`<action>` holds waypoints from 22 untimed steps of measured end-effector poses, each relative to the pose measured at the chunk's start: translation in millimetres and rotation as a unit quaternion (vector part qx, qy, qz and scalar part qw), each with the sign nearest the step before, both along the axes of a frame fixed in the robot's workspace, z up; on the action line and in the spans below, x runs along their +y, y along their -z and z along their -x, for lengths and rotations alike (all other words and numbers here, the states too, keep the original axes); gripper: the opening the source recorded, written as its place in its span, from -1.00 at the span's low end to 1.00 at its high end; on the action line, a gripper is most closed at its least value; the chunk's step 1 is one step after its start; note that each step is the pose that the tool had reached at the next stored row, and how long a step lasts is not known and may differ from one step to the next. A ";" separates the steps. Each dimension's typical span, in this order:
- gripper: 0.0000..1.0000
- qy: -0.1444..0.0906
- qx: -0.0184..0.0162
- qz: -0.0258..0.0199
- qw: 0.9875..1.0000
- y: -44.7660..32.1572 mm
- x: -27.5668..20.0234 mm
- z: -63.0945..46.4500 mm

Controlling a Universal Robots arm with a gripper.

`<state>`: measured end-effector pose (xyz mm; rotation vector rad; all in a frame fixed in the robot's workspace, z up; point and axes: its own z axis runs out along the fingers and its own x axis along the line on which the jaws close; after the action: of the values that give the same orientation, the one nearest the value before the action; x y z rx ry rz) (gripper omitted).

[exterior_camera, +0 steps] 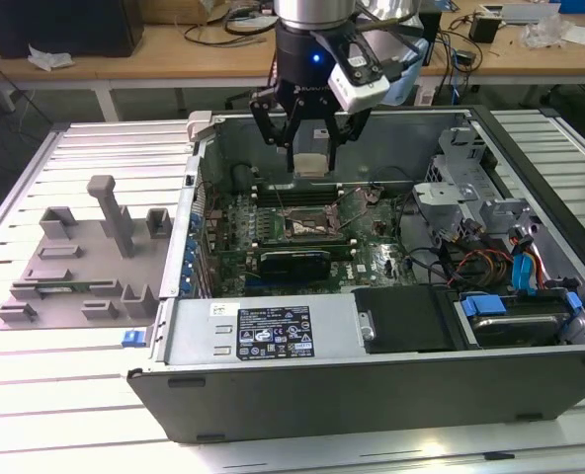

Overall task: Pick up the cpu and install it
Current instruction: 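Pick up the cpu and move it towards the insertion slot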

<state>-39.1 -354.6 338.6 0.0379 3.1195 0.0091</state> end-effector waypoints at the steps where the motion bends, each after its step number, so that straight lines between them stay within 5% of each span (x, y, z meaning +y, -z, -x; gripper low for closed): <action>1: 0.09 -0.001 0.000 0.000 1.000 3.9 0.7 0.0; 13: 0.09 -0.007 0.000 0.000 1.000 30.2 2.8 0.1; 19: 0.09 -0.011 0.000 0.000 1.000 45.1 9.5 -1.8; 22: 0.09 -0.012 0.000 0.000 1.000 50.3 16.7 -3.3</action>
<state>-35.8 -337.9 288.4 0.0018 3.1199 0.0093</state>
